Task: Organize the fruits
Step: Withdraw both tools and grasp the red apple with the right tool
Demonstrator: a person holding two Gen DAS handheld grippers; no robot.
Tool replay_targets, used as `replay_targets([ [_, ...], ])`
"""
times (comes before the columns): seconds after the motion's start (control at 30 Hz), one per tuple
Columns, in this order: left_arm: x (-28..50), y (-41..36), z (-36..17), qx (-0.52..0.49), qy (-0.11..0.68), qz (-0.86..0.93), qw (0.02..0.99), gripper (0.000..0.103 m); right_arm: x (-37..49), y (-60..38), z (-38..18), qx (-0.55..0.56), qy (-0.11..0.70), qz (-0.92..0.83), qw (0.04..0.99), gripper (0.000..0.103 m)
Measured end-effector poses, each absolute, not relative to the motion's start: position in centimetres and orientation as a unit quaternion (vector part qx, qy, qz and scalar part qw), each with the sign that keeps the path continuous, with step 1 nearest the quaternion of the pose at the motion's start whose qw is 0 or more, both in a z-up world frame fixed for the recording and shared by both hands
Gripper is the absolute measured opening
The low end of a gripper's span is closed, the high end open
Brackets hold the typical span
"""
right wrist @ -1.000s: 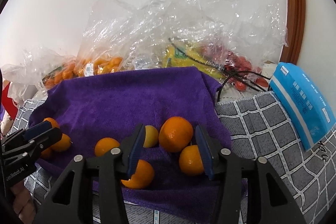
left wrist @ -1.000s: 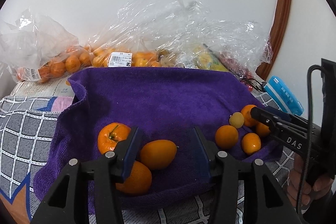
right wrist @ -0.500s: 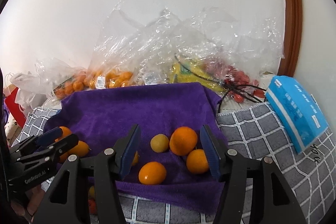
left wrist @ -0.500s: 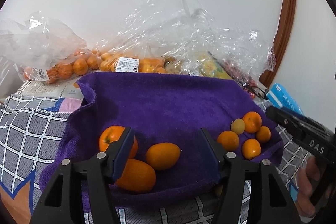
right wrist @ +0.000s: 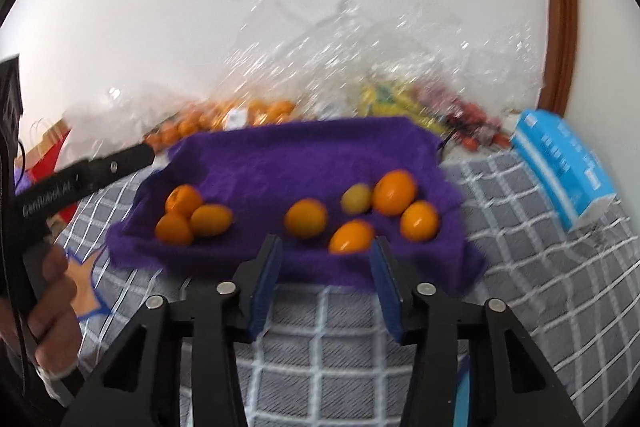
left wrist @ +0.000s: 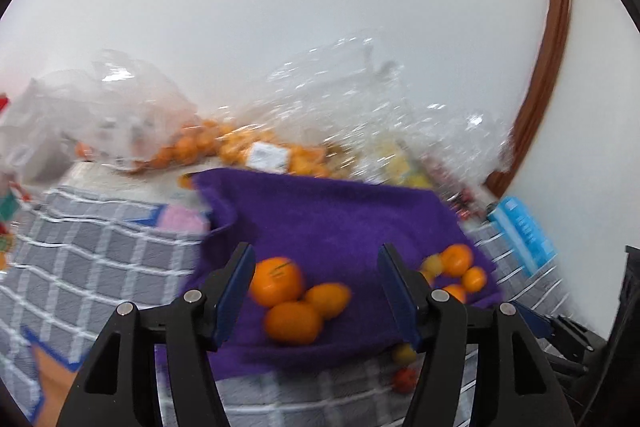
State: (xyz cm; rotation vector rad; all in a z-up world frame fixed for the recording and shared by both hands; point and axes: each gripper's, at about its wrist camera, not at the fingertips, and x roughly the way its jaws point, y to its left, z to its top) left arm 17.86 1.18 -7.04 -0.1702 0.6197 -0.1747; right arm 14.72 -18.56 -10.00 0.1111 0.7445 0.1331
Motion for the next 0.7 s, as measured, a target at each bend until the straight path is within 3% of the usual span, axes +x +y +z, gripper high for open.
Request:
replay_targets([
  [0.13,16.6,2.8,-8.2,-0.05,0.327,-0.06,0.942,0.061,14.1,-16.3,-11.8,0.05,0.387,0.083,0.917,0.033],
  [0.7,14.1,8.6,-12.1,-0.127,0.342,-0.047,0.93,0.061,14.8,-11.9,-14.2,0.002,0.424,0.091,0.901,0.033],
])
